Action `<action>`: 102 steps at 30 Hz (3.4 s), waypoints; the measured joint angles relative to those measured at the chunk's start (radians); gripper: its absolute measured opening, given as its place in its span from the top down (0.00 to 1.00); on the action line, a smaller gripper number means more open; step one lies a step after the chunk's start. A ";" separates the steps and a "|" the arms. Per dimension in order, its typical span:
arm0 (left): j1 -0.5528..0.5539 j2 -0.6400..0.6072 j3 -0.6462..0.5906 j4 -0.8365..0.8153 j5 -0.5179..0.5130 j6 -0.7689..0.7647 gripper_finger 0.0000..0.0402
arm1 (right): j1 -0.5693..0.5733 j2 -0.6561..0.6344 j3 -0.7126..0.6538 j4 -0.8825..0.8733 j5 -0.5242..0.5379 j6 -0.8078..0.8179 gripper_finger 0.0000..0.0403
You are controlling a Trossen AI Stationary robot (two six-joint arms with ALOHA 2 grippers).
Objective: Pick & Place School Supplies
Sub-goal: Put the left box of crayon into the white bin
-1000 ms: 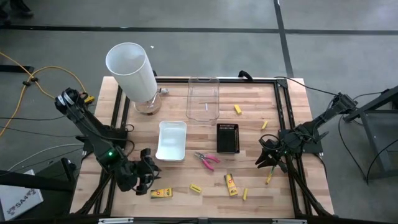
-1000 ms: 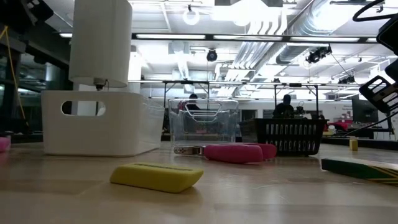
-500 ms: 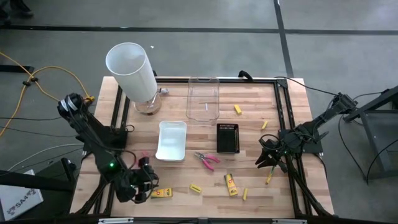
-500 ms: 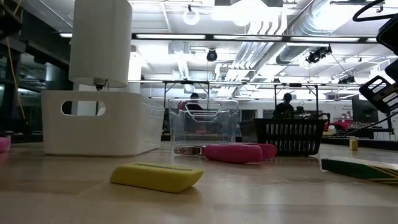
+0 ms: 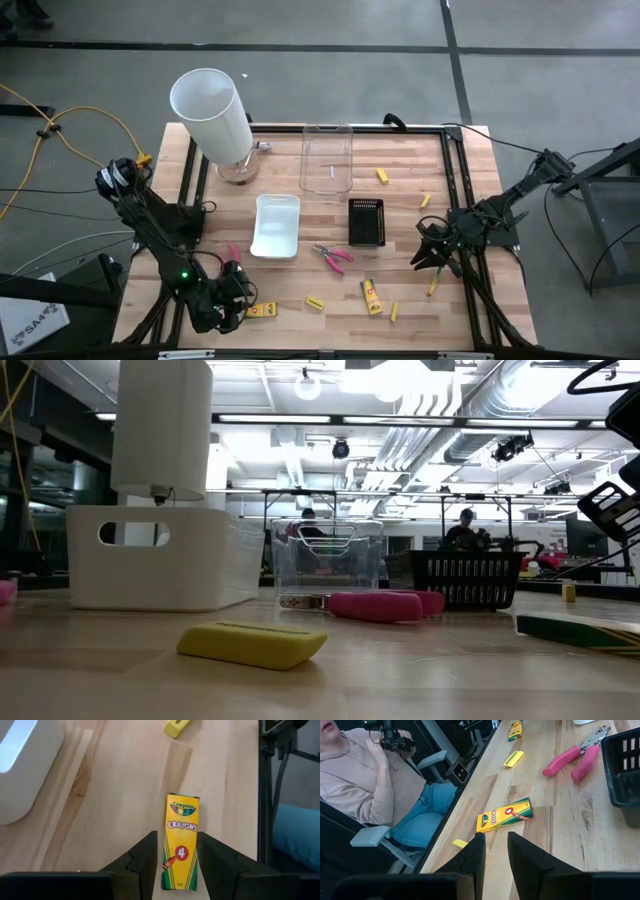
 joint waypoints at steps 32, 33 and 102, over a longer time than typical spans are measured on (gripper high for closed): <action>-0.224 0.191 -0.001 0.031 -0.308 -0.181 0.49 | 0.000 0.000 0.000 0.000 0.000 0.000 0.82; -0.228 0.203 -0.001 0.035 -0.314 -0.188 0.48 | 0.000 0.000 0.000 0.000 0.000 0.000 0.82; -0.215 0.415 0.000 0.171 -0.319 -0.209 0.49 | 0.000 0.000 0.000 0.000 0.000 0.000 0.82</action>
